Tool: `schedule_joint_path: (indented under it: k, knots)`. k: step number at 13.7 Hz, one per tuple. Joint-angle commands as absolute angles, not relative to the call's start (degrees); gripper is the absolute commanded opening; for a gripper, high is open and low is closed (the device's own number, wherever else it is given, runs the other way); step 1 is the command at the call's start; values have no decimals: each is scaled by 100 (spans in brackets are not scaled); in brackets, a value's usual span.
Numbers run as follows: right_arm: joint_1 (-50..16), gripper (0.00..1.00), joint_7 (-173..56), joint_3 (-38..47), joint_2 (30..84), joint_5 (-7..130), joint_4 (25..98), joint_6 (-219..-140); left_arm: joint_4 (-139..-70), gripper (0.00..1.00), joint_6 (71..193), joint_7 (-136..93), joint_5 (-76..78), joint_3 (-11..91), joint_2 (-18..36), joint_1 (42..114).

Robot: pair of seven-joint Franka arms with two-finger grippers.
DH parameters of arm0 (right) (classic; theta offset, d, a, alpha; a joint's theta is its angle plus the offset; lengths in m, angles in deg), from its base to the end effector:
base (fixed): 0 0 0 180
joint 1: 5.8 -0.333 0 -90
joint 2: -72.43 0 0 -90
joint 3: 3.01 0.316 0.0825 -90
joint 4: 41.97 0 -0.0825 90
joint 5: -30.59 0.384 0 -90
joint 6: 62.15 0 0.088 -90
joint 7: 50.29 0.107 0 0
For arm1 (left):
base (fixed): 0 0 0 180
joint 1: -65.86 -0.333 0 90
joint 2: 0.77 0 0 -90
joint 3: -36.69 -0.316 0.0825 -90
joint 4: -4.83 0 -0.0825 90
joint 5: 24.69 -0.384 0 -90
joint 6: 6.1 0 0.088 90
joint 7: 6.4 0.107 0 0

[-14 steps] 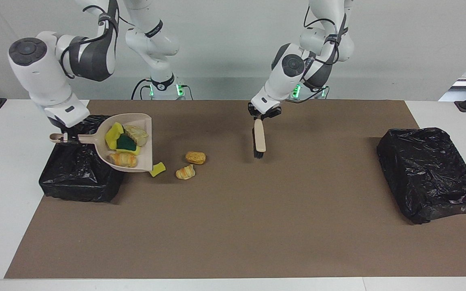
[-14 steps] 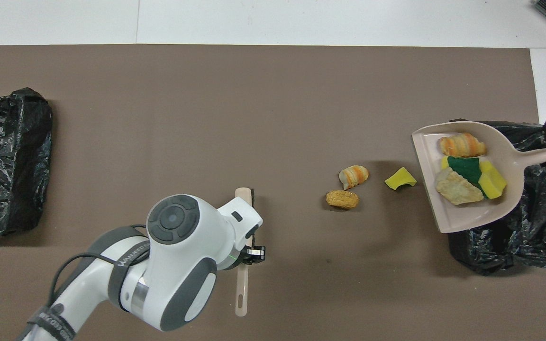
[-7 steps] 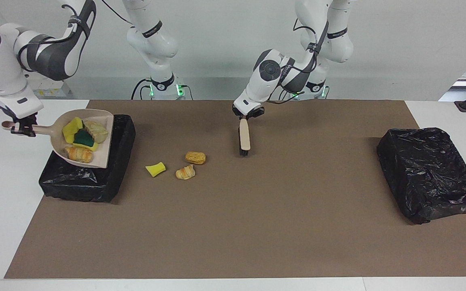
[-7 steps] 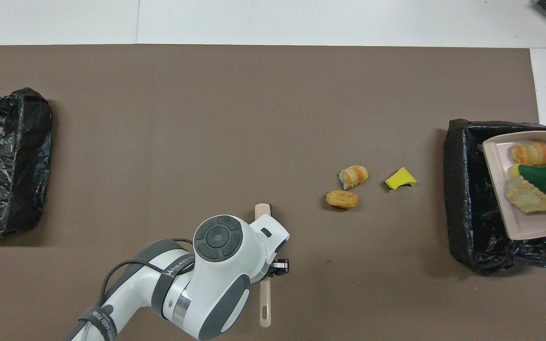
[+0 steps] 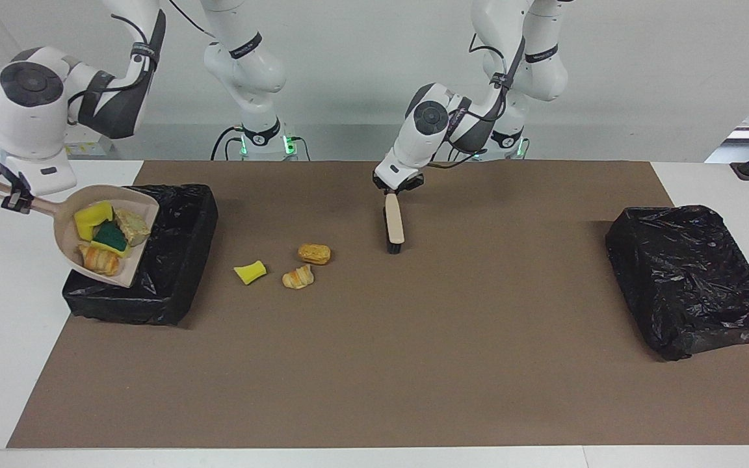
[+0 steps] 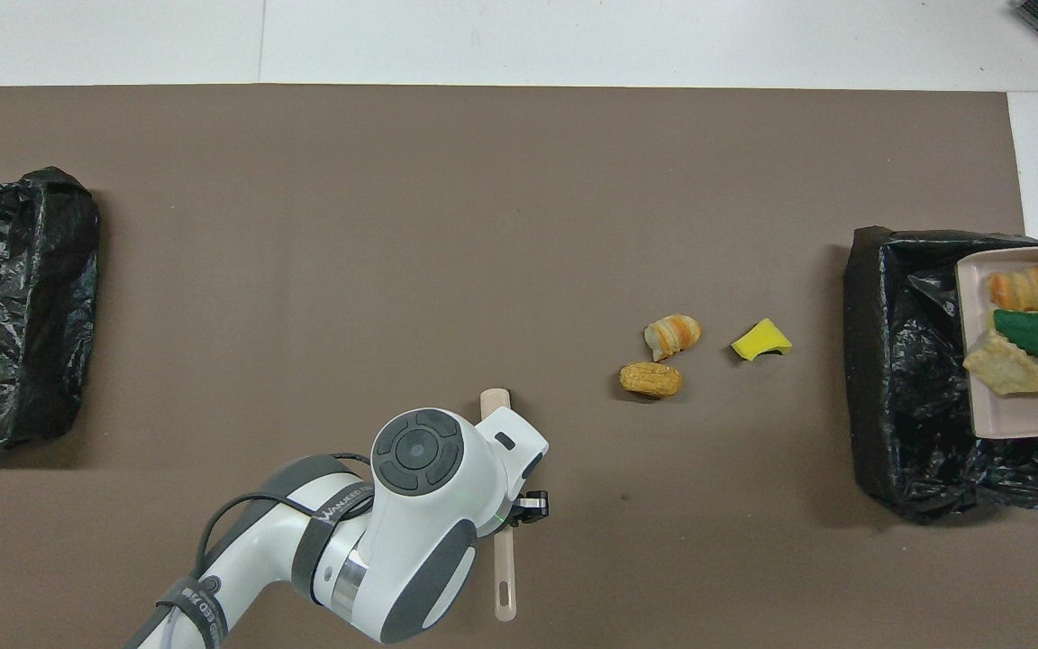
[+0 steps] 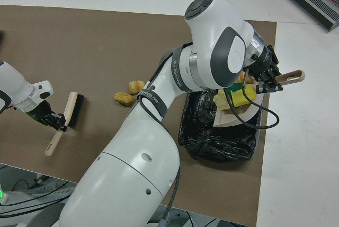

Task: Sweep and dump trash in bin
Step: 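Tilt the dustpan with the right gripper to dump pieces into the bag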

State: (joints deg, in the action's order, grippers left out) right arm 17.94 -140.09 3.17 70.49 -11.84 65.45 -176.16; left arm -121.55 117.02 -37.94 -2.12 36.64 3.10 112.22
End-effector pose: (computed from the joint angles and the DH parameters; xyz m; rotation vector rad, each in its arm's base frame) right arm 0.5445 -0.2168 0.5123 1.8558 1.8095 -0.6799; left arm 0.3519 -0.3914 0.3429 2.9416 -0.0295 -0.4358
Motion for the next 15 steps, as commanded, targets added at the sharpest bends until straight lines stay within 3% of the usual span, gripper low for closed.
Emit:
schedule_joint_path:
  k: [1,8,10,15]
  knots:
    - [1565,0,-13441,332,7418,-1643,6982,-17597,-12165,0,11501,-3716,-228,3573,257,11288]
    - [1503,0,-13905,376,7348,-1802,6675,-17386,-12278,0,11395,-3707,-280,3546,204,11218]
    - [1512,0,-14089,393,7348,-1714,6535,-17377,-12288,100,11422,-3725,-280,3555,195,11183]
    - [1564,0,-15257,393,7322,-704,5981,-17412,-12227,100,11378,-3751,-280,3546,186,11183]
